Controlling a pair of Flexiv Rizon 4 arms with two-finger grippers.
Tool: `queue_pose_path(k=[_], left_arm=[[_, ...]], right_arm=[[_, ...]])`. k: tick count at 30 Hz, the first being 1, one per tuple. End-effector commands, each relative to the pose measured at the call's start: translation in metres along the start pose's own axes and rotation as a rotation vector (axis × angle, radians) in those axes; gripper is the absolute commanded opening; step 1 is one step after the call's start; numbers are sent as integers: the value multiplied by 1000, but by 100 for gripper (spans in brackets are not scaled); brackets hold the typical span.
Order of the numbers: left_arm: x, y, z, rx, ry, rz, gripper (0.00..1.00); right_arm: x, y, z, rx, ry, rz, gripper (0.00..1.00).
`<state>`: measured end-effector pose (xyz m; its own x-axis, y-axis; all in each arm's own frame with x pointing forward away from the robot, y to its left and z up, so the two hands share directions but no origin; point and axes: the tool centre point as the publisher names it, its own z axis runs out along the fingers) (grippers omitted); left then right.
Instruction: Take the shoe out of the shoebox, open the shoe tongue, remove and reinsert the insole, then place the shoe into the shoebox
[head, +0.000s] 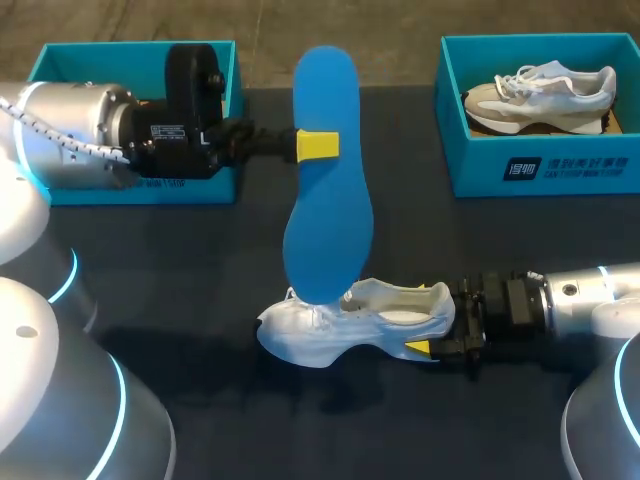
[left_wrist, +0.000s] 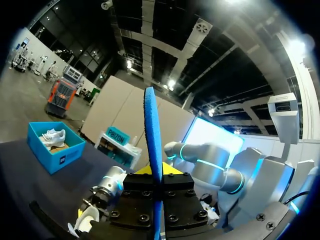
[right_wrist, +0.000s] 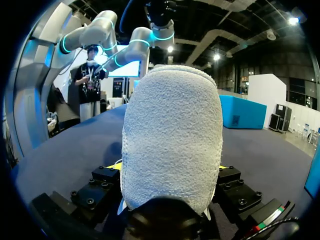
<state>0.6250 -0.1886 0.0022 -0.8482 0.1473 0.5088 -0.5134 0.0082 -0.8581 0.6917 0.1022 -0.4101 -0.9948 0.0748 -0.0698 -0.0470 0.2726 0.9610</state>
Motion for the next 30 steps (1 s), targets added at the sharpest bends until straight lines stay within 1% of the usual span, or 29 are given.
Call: queue_pose_path(k=[1,7,16,27,28,29,30], left_arm=[[-1,-1,2,-2,1,-1,0],[-1,-1,2,-2,1,-1,0],[7,-7,1,-14,-1,-1,0],[11,-7,-7,-2,-6,-3,0],[11,-7,-8,-1,-7,-2,0],[12,-8,-8,-1,-8,-2,0],[12,-8,-10,-1,-11,0,0]], right_arm=[[1,2,0,5,-3,-2,0],[0,3,-3,9,-4,-9,0],[-2,3,-5,5,-9,-11,0],[-4,-2,0,-1,16,-1,0],[-4,-2,0,-1,17,1,14],[-4,-2,0,-1,18,1,31],[-4,-2,-1,-2,20,1,53]])
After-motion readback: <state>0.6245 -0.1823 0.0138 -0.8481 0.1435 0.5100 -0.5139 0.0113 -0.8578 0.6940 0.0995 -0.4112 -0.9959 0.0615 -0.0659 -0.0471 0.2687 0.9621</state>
